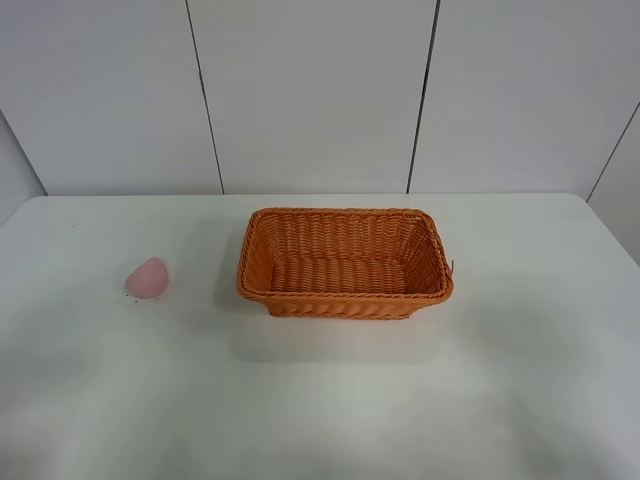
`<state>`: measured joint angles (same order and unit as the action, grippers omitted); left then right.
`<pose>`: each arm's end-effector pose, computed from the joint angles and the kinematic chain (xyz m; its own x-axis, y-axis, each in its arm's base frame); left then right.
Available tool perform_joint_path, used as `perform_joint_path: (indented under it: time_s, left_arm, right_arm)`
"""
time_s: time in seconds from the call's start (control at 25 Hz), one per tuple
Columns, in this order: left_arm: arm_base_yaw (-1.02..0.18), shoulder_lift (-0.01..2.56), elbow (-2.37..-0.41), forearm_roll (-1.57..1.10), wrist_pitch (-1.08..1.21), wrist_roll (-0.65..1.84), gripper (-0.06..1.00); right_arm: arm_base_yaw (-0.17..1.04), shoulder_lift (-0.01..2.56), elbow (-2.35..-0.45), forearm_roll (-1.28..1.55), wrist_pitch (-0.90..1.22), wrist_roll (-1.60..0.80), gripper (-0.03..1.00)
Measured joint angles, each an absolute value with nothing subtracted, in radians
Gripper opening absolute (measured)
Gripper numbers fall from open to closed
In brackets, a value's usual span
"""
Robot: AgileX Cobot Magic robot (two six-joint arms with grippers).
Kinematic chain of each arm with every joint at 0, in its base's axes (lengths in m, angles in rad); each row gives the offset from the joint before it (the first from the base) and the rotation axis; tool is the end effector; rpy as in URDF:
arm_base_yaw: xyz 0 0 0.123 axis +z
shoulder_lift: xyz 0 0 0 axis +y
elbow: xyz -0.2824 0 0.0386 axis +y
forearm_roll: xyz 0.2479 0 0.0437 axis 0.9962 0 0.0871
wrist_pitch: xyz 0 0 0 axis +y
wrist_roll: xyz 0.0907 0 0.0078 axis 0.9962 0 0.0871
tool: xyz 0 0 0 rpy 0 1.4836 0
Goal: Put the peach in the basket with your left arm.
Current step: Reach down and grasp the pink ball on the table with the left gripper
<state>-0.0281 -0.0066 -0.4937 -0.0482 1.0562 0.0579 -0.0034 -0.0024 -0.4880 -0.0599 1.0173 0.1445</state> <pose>-0.0051 -0.0037 0.2758 -0.4486 0.0467 -0.8925 0.0809 0.9967 0.0116 -0.0022 -0.0046 0.2775 -0.4167 0.1140 -0.9019 0.0971 0.9920 0.0806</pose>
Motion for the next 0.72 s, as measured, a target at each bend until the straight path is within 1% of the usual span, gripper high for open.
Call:
perform_joint_path:
  time_s: [0.48,0.64,0.72]
  left_arm:
    - [-0.028,0.007,-0.511,-0.049,1.053,0.058,0.84]
    - [-0.028,0.157,-0.592,-0.06,1.048,0.058,0.84]
    - [-0.028,0.283,-0.645,-0.067,1.029,0.058,0.84]
  right_arm:
    - [-0.003,-0.002,-0.488,-0.06,1.017,0.144,0.69]
    - [-0.003,-0.002,-0.488,-0.06,1.017,0.144,0.69]
    - [-0.003,-0.002,-0.488,-0.06,1.017,0.144,0.69]
